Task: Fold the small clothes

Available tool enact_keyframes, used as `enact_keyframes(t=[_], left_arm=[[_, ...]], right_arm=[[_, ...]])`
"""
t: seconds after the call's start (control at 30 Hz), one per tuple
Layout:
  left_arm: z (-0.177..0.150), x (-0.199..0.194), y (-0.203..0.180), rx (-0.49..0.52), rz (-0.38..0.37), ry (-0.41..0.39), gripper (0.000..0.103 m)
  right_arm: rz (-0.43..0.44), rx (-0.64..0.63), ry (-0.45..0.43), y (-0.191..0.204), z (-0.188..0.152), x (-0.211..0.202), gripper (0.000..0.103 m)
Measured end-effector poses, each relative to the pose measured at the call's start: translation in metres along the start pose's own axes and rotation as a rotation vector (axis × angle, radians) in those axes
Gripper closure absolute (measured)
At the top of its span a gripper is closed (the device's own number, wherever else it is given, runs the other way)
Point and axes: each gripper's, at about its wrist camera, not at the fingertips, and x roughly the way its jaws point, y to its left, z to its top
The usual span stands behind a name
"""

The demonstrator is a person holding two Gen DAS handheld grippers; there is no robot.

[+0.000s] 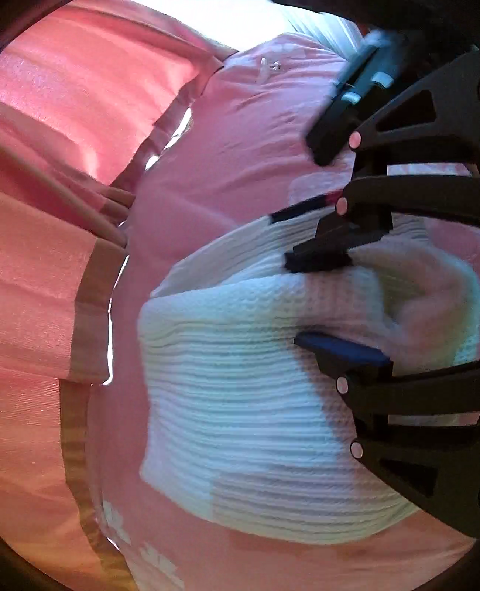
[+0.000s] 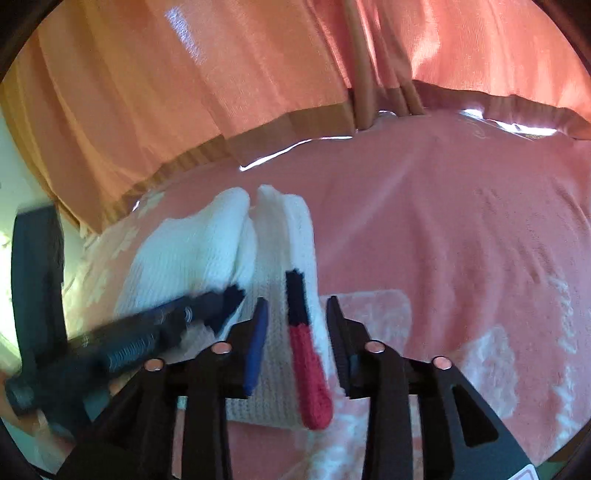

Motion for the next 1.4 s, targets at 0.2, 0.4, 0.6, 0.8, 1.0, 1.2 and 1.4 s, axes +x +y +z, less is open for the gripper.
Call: enact_keyframes(t=[0.2, 0.4, 0.6, 0.8, 1.0, 1.2, 1.4], left_arm=[[-0.028, -0.076, 0.023, 0.041, 0.011, -0.144, 0.015], [-0.06, -0.077, 0.057, 0.11, 0.123, -0.1, 0.015], [-0.07, -0.042, 0.076, 0.101, 0.162, -0.031, 0.024], [-0.062, -0.045, 0.087, 0.104, 0.127, 0.007, 0.068], [-0.066, -0.037, 0.09, 0.114, 0.083, 0.071, 0.063], [-0.07, -0.035, 0.087, 0.084, 0.075, 0.075, 0.043], [-0.068, -0.046, 0.087, 0.075, 0.106, 0.039, 0.031]], right_arm=[[0.152, 0.0, 0.019, 0.004, 0.008, 0.002, 0.043], [0.267, -0.011, 0.152, 0.037, 0.036, 0.046, 0.028], [0.272, 0.013, 0.3, 0.058, 0.036, 0.095, 0.028], [0.378, 0.053, 0.211, 0.057, 0.045, 0.072, 0.082], [0.226, 0.103, 0.288, 0.004, 0.04, 0.08, 0.078], [0.254, 0.112, 0.152, -0.003, 0.033, 0.023, 0.061], [0.313, 0.089, 0.149, 0.017, -0.018, -0.017, 0.044]])
